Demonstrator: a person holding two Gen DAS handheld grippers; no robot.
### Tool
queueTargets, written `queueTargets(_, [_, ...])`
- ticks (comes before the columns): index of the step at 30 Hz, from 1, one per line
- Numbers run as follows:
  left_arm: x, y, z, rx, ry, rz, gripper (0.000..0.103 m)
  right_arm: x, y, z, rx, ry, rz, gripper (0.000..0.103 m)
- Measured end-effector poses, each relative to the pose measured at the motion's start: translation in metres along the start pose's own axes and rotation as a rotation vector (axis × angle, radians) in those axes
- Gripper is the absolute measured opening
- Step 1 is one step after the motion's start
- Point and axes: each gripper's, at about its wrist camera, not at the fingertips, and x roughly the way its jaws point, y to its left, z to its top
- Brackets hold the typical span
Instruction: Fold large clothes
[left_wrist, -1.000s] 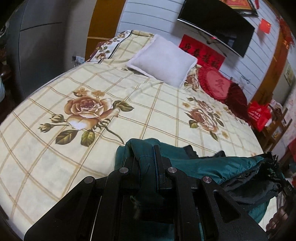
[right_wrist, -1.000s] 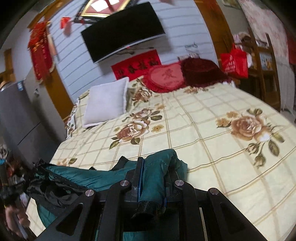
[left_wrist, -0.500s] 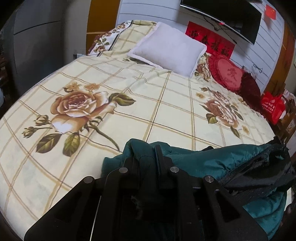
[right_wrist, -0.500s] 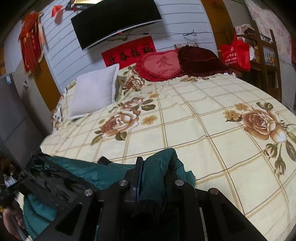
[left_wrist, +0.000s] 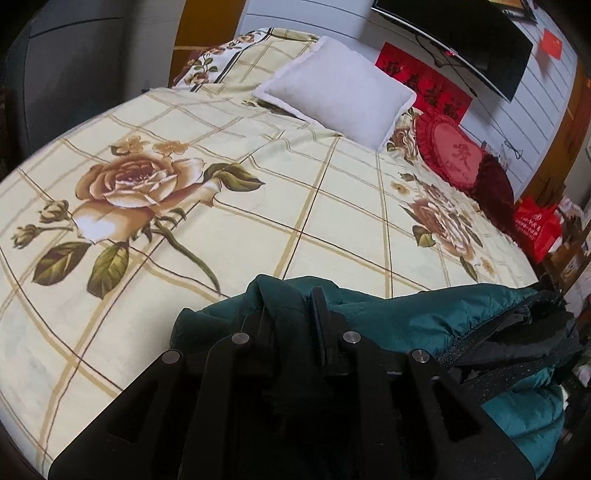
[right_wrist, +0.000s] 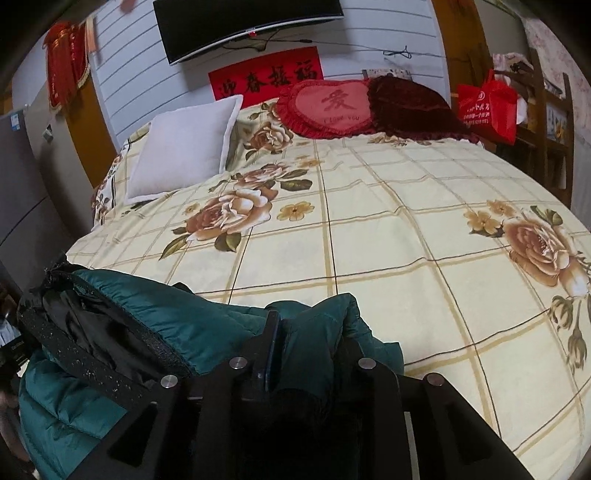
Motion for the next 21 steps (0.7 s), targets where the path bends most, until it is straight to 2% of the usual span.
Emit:
queueTargets(9, [-0.003, -0.001, 0.008, -0.014, 0.041, -0.006, 0.018, -0.008, -0.002, 0.006, 0.074, 0.056, -0.011, 0.026])
queueTargets(14, [-0.016, -0.005, 0.021, 0.003, 0.086, -0.017, 0.026, -0.030, -0.015, 0.011, 0.176, 0.018, 0.072, 0.031])
queueTargets(15, [-0.021, -0.004, 0.024, -0.006, 0.085, -0.032, 0.032, -0.032, -0.019, 0.011, 0.210, 0.017, 0.096, 0.032])
queueTargets(17, [-0.034, -0.003, 0.031, -0.025, 0.070, -0.081, 0.050, -0.033, -0.025, 0.011, 0.259, 0.030, 0.139, 0.034])
queueTargets(18, [-0.038, -0.005, 0.034, -0.029, 0.062, -0.093, 0.079, -0.034, -0.028, 0.011, 0.285, 0.029, 0.164, 0.034])
queueTargets(19, [-0.042, -0.006, 0.036, -0.023, 0.048, -0.074, 0.102, -0.035, -0.031, 0.010, 0.313, 0.027, 0.189, 0.035])
queueTargets(20, [-0.049, -0.009, 0.038, -0.005, 0.013, -0.035, 0.103, -0.036, -0.033, 0.011, 0.331, 0.027, 0.203, 0.038])
queueTargets(21, [-0.055, -0.012, 0.041, 0.014, -0.008, -0.029, 0.103, -0.038, -0.035, 0.010, 0.355, 0.022, 0.228, 0.041])
